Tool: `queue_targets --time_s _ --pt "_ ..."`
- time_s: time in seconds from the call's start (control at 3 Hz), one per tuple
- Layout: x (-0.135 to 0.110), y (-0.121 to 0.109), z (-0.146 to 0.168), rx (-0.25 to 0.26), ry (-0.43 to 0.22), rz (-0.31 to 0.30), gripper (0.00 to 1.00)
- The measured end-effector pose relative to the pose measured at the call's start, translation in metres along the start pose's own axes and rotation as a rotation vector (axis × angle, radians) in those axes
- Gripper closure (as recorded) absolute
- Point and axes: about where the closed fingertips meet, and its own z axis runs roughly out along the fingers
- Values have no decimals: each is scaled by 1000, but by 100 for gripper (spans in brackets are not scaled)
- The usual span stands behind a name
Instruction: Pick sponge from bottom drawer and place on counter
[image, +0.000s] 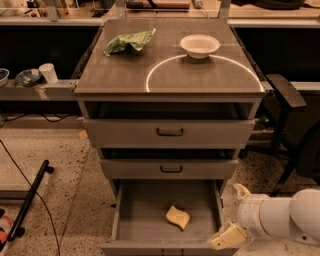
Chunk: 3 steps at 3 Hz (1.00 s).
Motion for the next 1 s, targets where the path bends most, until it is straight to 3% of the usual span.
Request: queue_targets --time_s 0.33,0.67,1.0 --pt "-5 5 1 8 19 -40 0" --pt "17 19 41 -8 80 -70 0" --pt "7 24 114 -23 52 -162 0"
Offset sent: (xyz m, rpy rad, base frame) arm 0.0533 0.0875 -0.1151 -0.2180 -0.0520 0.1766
